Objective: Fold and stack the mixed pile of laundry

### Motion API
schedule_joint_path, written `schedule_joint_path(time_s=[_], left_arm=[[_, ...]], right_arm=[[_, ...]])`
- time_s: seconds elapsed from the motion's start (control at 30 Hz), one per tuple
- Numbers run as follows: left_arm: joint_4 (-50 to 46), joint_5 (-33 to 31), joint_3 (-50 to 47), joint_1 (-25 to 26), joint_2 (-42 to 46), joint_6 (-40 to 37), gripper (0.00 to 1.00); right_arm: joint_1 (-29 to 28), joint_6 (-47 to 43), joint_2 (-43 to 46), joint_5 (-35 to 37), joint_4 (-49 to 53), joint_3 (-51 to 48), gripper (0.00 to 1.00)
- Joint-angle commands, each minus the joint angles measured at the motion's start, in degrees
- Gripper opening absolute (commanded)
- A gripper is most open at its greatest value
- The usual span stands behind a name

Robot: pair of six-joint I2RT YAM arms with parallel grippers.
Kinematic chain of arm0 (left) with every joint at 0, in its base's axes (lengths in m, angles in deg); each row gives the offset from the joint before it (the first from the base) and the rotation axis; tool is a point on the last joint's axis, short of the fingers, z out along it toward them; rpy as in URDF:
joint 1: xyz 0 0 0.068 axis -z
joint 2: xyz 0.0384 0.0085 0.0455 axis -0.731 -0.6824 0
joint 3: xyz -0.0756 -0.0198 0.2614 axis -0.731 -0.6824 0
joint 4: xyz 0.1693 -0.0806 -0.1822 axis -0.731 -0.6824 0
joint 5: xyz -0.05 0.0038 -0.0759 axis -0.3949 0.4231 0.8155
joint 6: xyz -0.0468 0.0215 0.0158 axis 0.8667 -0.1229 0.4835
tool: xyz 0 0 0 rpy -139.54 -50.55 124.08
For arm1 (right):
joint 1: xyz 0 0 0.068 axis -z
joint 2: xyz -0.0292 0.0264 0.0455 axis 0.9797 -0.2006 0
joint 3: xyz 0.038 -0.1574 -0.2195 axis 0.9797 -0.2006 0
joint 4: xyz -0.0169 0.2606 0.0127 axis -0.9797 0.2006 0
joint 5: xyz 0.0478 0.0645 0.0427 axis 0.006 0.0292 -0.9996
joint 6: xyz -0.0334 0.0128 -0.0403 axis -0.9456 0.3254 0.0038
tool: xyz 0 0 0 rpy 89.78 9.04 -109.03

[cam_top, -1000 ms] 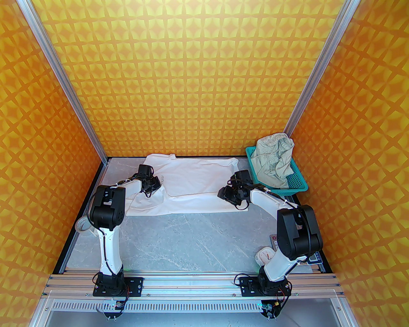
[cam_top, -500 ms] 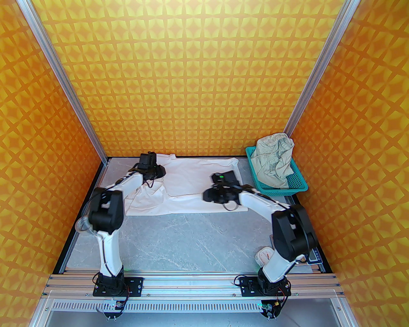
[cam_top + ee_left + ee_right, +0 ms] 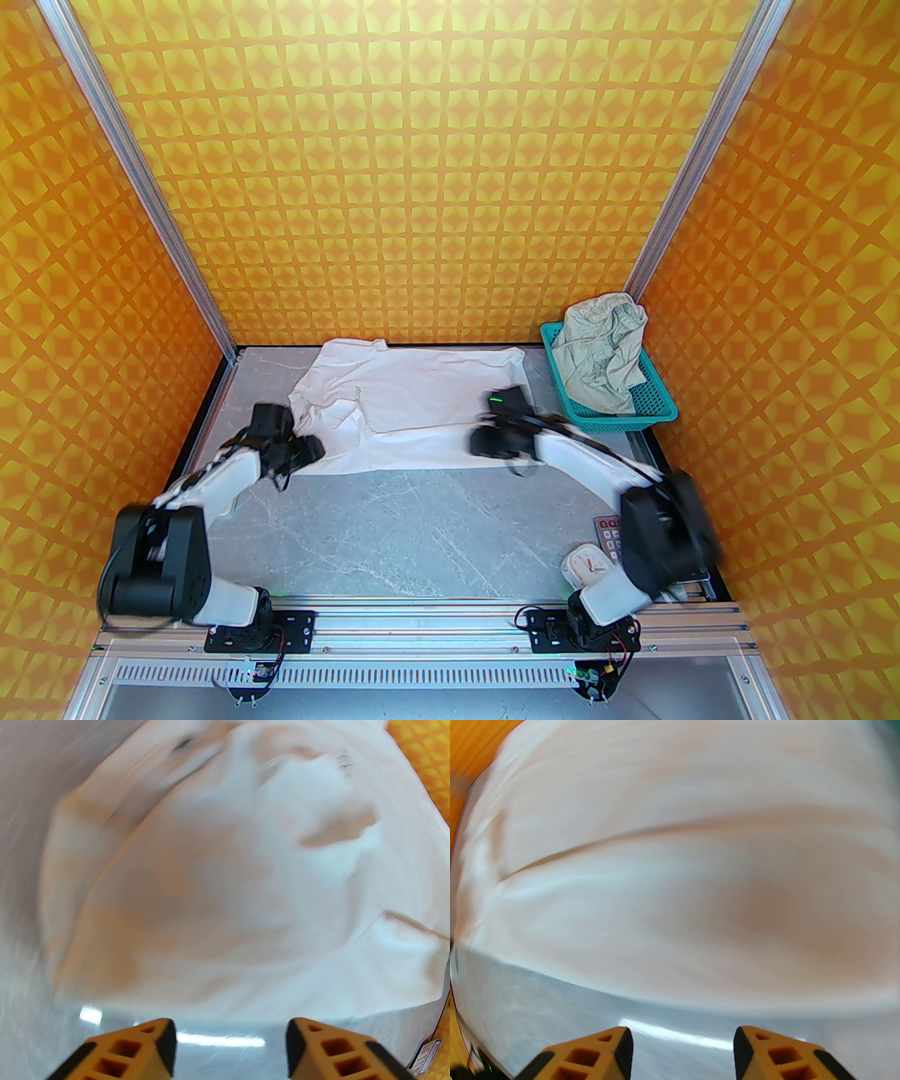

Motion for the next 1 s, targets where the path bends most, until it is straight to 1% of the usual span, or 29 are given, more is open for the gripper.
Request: schedule_joint_path(time_s=[0.0, 0.1, 0.2, 0.3, 0.4, 0.5, 0.53, 0.6, 0.63, 0.73, 0.87, 0.97], left_arm=[[-0.3, -0.6, -2.4, -2.8, 1.4, 2.1, 0.65], [1.5, 0.3, -2.3, -3.1, -0.5, 3.4, 0.66], [4.7, 0.5, -2.9, -3.6, -2.4, 4.5, 0.66], [8.9, 0.4, -3.8, -5.3, -4.9, 6.0, 0.59], [11.3, 0.3, -3.1, -6.1, -7.5, 6.5, 0.51], [11.6, 0.0, -1.4, -7.0, -10.5, 6.7, 0.39], [11.7, 0.0, -1.0, -7.1, -11.0, 6.8, 0.36], [12.3, -0.1, -0.6, -7.4, -11.6, 6.9, 0.34], [12.5, -0.1, -0.4, -7.6, -11.7, 6.9, 0.34], [12.3, -0.2, 0.5, -8.2, -12.6, 6.5, 0.26], [12.3, -0.2, 1.3, -9.2, -13.5, 6.1, 0.13], [12.2, -0.3, 2.1, -9.8, -14.2, 5.6, 0.08]], right_arm=[[4.9, 4.8, 2.1, 0.2, 3.1, -4.0, 0.54], [8.5, 7.7, 0.2, -3.0, 0.0, -5.0, 0.54], [9.5, 10.0, -3.2, -5.0, -3.4, -4.1, 0.54], [9.5, 9.9, -7.5, -3.6, -4.0, -2.1, 0.53], [9.5, 8.9, -9.2, 1.1, -3.9, -1.5, 0.53], [9.6, 8.3, -10.5, 3.7, -3.8, -0.7, 0.51], [9.6, 8.3, -11.1, 4.1, -3.8, -0.3, 0.51], [9.7, 8.5, -12.2, 6.0, -3.3, 0.6, 0.49], [9.8, 8.8, -12.5, 6.6, -3.8, 0.7, 0.47], [10.1, 9.4, -14.0, 7.0, -5.2, 1.6, 0.4], [10.1, 9.5, -15.4, 7.5, -5.1, 3.6, 0.24], [10.1, 8.9, -14.8, 8.8, -4.3, 4.3, 0.16]])
